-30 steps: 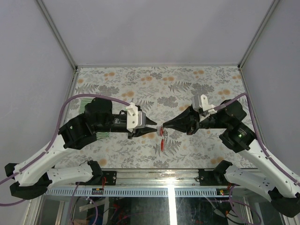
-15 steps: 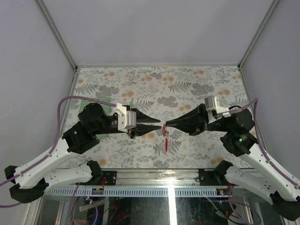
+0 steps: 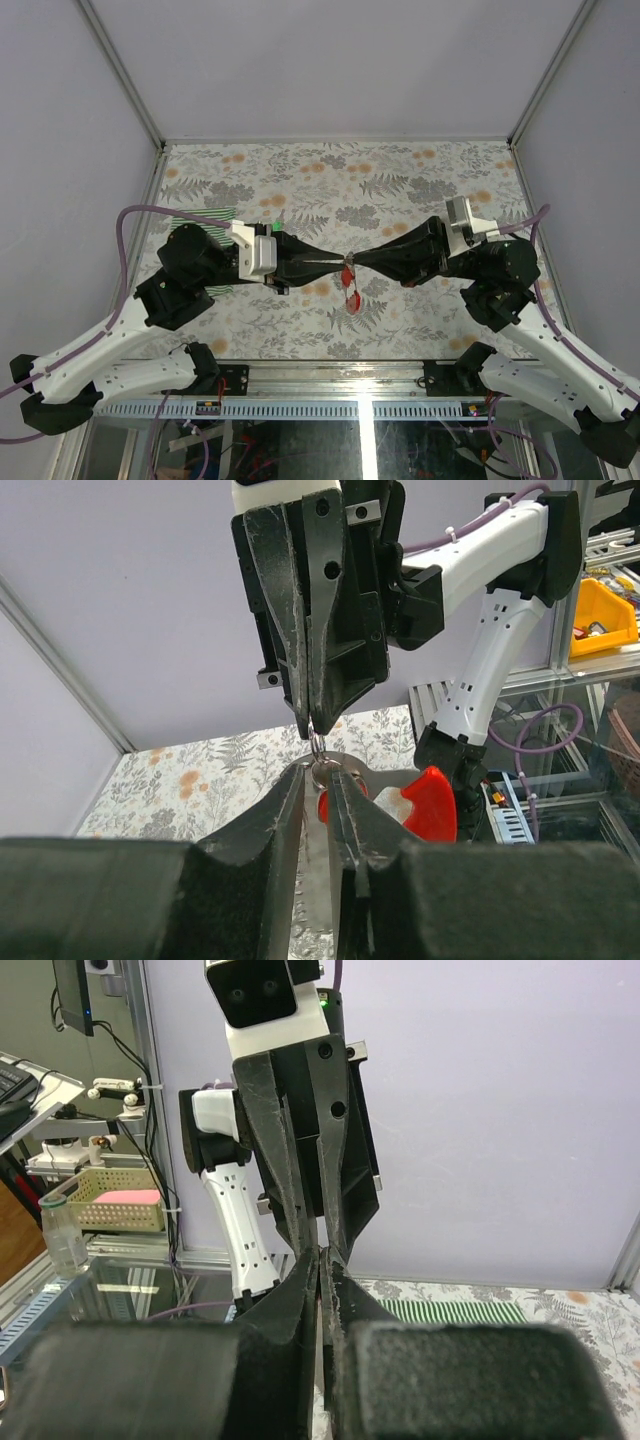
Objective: Put the keys on the keyring
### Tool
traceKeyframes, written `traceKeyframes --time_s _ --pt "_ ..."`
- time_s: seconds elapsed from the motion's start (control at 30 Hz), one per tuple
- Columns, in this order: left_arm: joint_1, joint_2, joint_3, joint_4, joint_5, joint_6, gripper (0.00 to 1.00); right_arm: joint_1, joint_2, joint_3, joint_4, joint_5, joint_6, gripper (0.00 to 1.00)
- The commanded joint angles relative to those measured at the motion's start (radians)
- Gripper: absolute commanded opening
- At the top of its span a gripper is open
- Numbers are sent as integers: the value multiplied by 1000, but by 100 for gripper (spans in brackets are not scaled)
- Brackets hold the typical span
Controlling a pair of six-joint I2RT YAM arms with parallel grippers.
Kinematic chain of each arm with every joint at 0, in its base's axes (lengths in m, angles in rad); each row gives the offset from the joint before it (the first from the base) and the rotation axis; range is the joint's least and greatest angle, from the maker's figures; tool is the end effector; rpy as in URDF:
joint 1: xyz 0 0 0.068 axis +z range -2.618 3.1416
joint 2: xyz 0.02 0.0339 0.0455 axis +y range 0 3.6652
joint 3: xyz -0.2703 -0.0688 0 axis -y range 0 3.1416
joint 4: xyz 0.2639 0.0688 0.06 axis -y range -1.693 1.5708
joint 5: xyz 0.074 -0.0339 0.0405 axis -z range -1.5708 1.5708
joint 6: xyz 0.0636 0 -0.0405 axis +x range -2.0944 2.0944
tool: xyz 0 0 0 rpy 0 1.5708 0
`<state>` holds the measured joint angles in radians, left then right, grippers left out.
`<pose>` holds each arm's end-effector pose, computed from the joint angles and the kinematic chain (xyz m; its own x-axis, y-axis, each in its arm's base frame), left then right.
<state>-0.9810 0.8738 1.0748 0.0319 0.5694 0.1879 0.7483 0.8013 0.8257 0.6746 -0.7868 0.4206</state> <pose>0.0923 -0.1996 0.4617 0.3114 -0.1824 -0.9326 0.9503 0.0677 0.3040 0.1052 0.1591 0.4506 0.0721 0.4603 -0.8848 -0.9937 -0.0430 -0.1034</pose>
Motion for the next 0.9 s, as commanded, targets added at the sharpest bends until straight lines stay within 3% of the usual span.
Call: traceKeyframes --time_s 0.0,0.67,0.87 --pt "-4 3 -5 105 17 -21 16 6 0 10 120 18 33 0" --pt "-4 44 -4 179 82 -78 16 7 -2 -3 93 11 3 0" --pt "-3 48 1 180 84 -88 1 7 -10 2 59 10 -21 0"
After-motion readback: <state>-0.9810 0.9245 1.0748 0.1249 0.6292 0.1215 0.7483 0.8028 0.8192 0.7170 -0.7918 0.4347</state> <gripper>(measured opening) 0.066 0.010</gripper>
